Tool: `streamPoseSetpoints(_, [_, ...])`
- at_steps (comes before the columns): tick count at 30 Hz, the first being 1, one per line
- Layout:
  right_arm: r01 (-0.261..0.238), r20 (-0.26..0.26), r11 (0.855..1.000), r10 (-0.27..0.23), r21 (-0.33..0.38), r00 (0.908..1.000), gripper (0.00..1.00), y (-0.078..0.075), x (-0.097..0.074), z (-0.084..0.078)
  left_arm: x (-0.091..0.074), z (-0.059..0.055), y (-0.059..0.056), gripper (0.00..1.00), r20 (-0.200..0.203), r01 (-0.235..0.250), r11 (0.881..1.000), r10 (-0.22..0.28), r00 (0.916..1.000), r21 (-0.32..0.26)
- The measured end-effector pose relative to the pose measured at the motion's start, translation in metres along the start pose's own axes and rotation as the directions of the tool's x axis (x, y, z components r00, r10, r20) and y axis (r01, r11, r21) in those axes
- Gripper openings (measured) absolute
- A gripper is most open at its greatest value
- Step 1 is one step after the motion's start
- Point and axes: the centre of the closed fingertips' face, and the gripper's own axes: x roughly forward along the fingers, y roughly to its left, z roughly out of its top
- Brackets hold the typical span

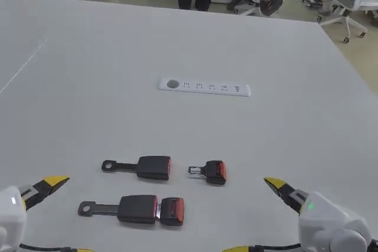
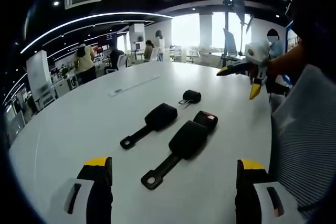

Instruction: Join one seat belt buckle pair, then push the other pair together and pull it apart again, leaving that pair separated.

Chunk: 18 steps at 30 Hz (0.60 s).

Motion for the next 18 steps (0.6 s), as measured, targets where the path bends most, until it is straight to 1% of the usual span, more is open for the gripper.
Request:
streamPoseSetpoints(7, [0.005, 0.009, 1.0, -0.005, 0.008, 0.9999, 1.0, -0.0008, -0.0013, 0.0001, -0.0029, 0.0034, -0.0012, 1.0, 0.005, 0.007, 1.0, -0.007, 1.0, -0.006])
streamPoseSetpoints(11, [0.006, 0.011, 1.0, -0.006, 0.005, 0.9999, 1.0, -0.0008, -0.0022, 0.0001, -0.0028, 0.0033, -0.0035, 1.0, 0.004, 0.017, 1.0, -0.017, 0.9999, -0.002])
streamPoseSetpoints(18, [0.008, 0.007, 1.0, -0.008, 0.009, 0.9999, 1.0, -0.0024, -0.0036, -0.0026, -0.0019, 0.0028, -0.0037, 1.0, 0.003, 0.02, 1.0, -0.02, 0.9998, -0.005])
